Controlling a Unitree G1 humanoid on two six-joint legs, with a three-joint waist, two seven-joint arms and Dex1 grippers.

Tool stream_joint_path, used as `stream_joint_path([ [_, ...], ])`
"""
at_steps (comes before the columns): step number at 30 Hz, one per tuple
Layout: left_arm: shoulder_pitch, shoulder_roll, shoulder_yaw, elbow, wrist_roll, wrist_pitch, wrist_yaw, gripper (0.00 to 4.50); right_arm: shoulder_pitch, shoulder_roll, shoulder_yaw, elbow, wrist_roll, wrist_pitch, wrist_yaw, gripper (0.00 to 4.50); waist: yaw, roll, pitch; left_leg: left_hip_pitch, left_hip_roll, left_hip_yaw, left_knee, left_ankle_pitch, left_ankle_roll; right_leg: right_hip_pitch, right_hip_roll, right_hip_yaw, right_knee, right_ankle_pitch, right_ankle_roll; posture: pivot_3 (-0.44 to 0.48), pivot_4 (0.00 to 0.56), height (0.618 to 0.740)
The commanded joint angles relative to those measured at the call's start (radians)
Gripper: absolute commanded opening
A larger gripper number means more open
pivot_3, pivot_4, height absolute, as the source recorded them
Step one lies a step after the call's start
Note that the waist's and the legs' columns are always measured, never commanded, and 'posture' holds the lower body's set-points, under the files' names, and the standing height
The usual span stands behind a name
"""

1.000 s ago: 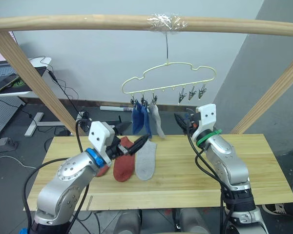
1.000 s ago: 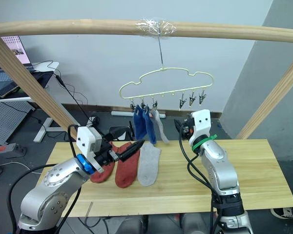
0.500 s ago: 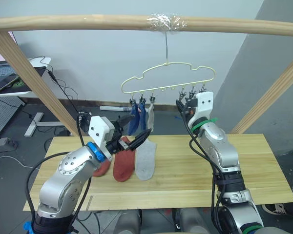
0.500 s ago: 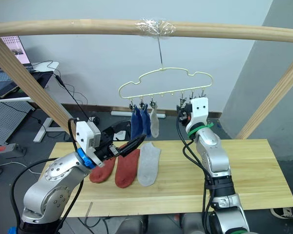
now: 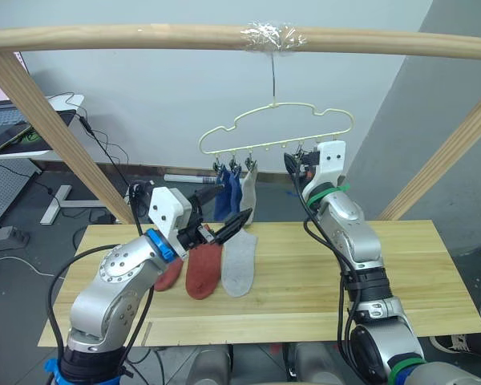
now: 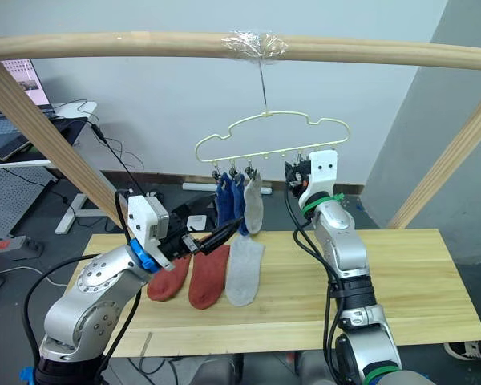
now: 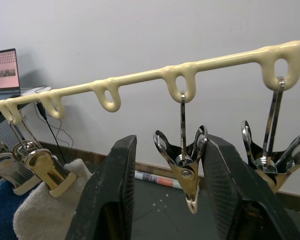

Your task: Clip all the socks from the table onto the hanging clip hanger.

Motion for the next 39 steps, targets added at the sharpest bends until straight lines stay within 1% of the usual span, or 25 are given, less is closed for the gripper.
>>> stream_joint_path([
  [1, -0.021, -0.011, 0.008, -0.023, -0.008, -0.015, -0.001, 4.5, -0.032, -0.001, -0.012, -0.017, 0.01, -0.039, 0.006, 1.98, 0.0, 0.0, 0.0, 0.0, 0.0, 0.0, 0.0, 0.0, 0.0, 0.0, 0.0, 0.0, 0.0, 0.0, 0.0, 0.061, 0.136, 0.74],
  [18, -0.033, -0.025, 0.009, -0.029, -0.018, -0.002, 0.004, 4.5, -0.039, 0.002, -0.015, 0.002, 0.014, -0.051, -0.001, 1.98, 0.0, 0.0, 0.0, 0.0, 0.001, 0.0, 0.0, 0.0, 0.0, 0.0, 0.001, 0.0, 0.001, 0.0, 0.0, 0.064, 0.142, 0.74],
  [21, -0.034, -0.028, 0.009, -0.03, -0.021, 0.002, 0.007, 4.5, -0.039, 0.001, -0.021, 0.007, 0.015, -0.053, -0.006, 1.33, 0.0, 0.0, 0.0, 0.001, 0.001, 0.0, 0.0, 0.0, 0.0, 0.0, 0.001, 0.0, 0.001, 0.0, 0.0, 0.063, 0.141, 0.74],
  [23, -0.035, -0.029, 0.01, -0.027, -0.02, 0.002, 0.007, 4.5, -0.043, 0.001, -0.026, 0.011, 0.018, -0.053, -0.009, 0.68, 0.0, 0.0, 0.0, 0.001, 0.001, 0.0, 0.0, 0.0, 0.0, 0.0, 0.001, 0.0, 0.001, 0.0, 0.0, 0.063, 0.143, 0.74],
  [24, -0.035, -0.031, 0.009, -0.025, -0.018, 0.001, 0.007, 4.5, -0.044, 0.002, -0.03, 0.013, 0.021, -0.053, -0.011, 0.46, 0.0, 0.0, 0.0, 0.001, 0.001, 0.0, 0.0, 0.0, 0.0, 0.0, 0.001, 0.0, 0.001, 0.0, 0.0, 0.063, 0.143, 0.74],
  [27, -0.029, -0.035, 0.006, -0.018, -0.013, -0.002, 0.007, 4.5, -0.048, 0.003, -0.036, 0.018, 0.028, -0.053, -0.011, 0.01, 0.0, 0.0, 0.0, 0.001, 0.001, 0.0, 0.001, 0.0, 0.0, 0.0, 0.001, 0.0, 0.001, 0.0, 0.0, 0.059, 0.145, 0.74],
  [30, -0.019, -0.036, -0.003, -0.018, -0.008, 0.003, 0.009, 4.5, -0.05, 0.003, -0.043, 0.02, 0.037, -0.048, -0.012, 0.01, 0.0, 0.0, 0.0, 0.001, 0.001, 0.0, 0.001, 0.0, 0.0, 0.0, 0.001, 0.0, 0.002, 0.0, 0.0, 0.058, 0.146, 0.74],
  [32, 0.0, -0.026, -0.018, -0.003, 0.021, 0.017, 0.021, 4.5, -0.048, 0.001, -0.045, 0.015, 0.041, -0.04, -0.007, 0.01, 0.0, 0.0, 0.0, 0.001, 0.001, 0.0, 0.001, 0.0, 0.0, 0.0, 0.001, 0.0, 0.002, 0.0, 0.0, 0.054, 0.148, 0.74],
  [34, 0.029, 0.006, -0.064, 0.036, 0.096, 0.037, 0.033, 4.5, -0.046, -0.006, -0.043, 0.007, 0.04, -0.024, 0.001, 0.01, -0.001, 0.0, 0.0, 0.001, 0.001, 0.0, 0.001, 0.0, 0.0, 0.0, 0.001, 0.0, 0.002, 0.0, 0.0, 0.053, 0.149, 0.74],
  [36, 0.057, 0.03, -0.122, 0.103, 0.201, 0.016, 0.049, 4.5, -0.041, -0.019, -0.038, -0.006, 0.04, -0.003, 0.018, 0.01, -0.002, 0.0, 0.0, 0.002, 0.001, 0.001, 0.001, 0.0, 0.0, 0.0, 0.002, 0.001, 0.003, 0.0, 0.0, 0.045, 0.148, 0.74],
  [39, 0.055, -0.002, -0.182, 0.235, 0.272, 0.023, 0.082, 4.5, -0.031, -0.035, -0.036, -0.022, 0.041, 0.025, 0.037, 0.01, 0.0, 0.001, 0.0, 0.003, 0.001, 0.002, 0.001, 0.0, 0.0, 0.0, 0.002, 0.002, 0.006, 0.0, -0.001, 0.034, 0.154, 0.74],
])
